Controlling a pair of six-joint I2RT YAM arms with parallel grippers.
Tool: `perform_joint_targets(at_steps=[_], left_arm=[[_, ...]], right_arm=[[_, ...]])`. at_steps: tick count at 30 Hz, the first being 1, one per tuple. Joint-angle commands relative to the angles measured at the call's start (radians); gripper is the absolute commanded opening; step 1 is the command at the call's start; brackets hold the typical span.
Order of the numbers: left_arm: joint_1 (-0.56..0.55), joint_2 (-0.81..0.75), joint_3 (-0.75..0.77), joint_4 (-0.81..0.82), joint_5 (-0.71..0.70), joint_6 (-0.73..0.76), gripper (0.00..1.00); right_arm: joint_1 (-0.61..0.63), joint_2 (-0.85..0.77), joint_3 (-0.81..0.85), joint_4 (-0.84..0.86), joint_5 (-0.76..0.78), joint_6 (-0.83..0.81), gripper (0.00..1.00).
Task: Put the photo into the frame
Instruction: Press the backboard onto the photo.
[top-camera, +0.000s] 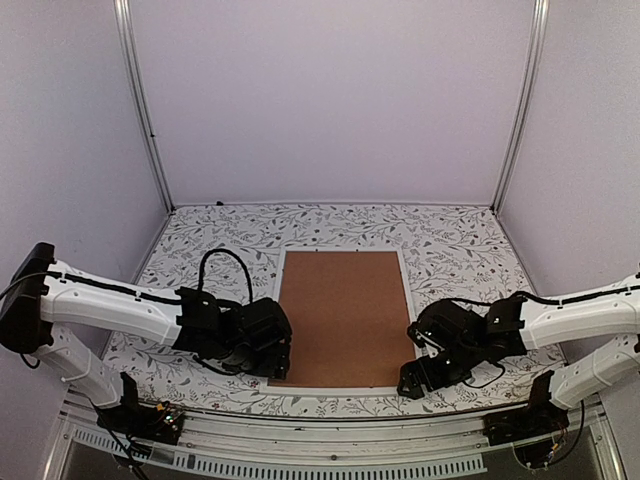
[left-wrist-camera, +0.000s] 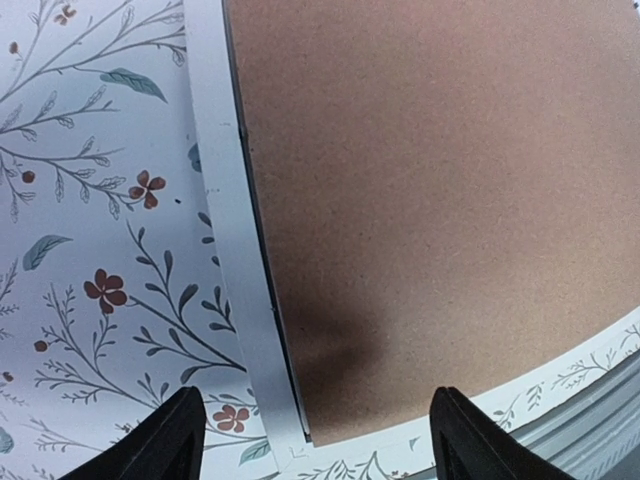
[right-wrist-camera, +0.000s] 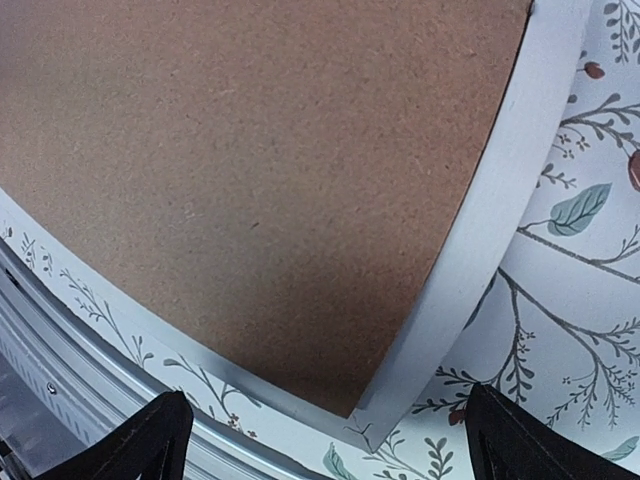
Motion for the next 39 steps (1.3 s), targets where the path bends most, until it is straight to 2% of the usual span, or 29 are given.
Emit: perform_joint_targets(at_steps=[1,18,39], left_arm=[[0.007,0.012,0.005,-0.017,-0.019,0.002,0.80],[0.016,0.021,0.002,-0.016,-0.019,0.013,0.80],[0.015,0.025,-0.008,-0.004,-0.012,0.011,0.80]], right_arm=[[0.011,0.036,0.008,0.005,0.046,0.025,0.99],[0.011,0.110,0.044,0.026,0.062,0.041,0.95],[0.013,0.094,-0.020,0.088,0.047,-0.071,0.96]])
